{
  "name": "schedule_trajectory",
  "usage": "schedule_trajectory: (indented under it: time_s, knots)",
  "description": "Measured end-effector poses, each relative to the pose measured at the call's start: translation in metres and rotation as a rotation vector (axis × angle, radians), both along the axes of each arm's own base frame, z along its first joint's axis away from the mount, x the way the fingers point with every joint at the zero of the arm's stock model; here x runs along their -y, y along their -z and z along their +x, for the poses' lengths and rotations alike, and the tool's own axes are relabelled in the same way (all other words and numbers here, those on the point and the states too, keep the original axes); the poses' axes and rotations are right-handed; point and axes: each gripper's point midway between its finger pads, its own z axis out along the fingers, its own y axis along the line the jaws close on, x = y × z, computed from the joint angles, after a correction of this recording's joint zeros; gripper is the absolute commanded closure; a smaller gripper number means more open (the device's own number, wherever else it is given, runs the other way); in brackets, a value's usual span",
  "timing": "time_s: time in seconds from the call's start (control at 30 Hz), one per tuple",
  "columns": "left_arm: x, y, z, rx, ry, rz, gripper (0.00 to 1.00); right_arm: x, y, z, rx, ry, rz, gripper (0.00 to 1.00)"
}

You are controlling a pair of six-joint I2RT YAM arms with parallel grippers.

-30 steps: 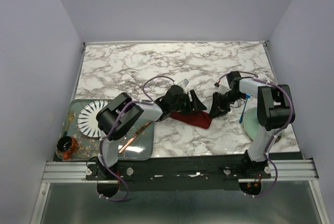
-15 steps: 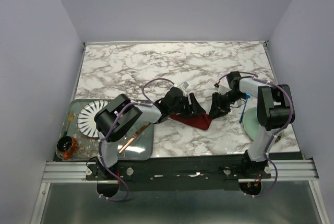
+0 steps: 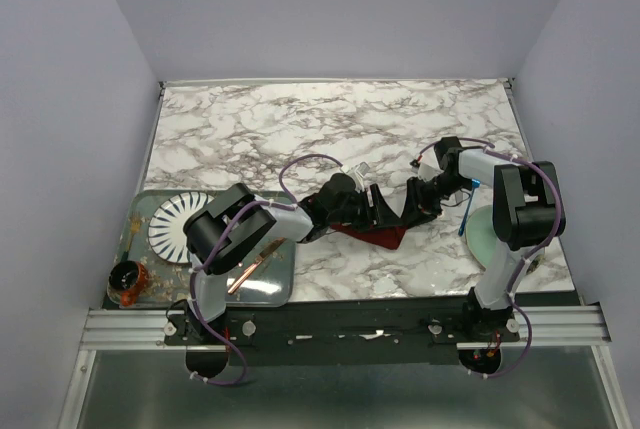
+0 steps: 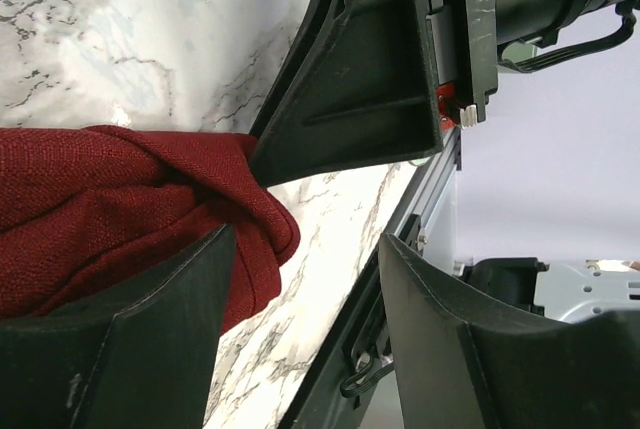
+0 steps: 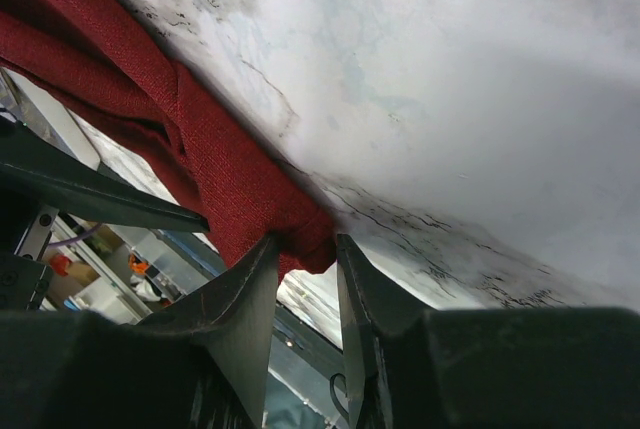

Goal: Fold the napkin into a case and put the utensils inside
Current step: Smooth out the smaller rectangle-folded napkin at the center of the board.

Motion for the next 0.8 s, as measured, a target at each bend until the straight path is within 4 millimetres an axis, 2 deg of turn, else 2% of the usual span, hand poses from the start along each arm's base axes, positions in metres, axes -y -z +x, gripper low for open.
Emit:
schedule_trajectory:
  time_s: [0.4, 0.8]
  knots:
    - [0.007, 0.013, -0.005, -0.038, 0.019, 0.001, 0.33, 0.000, -0.001, 0.000, 0.002, 0.000, 0.000, 0.62]
    - [0.013, 0.012, -0.002, -0.039, 0.017, -0.021, 0.33, 0.000, -0.002, 0.001, 0.007, 0.000, 0.001, 0.62]
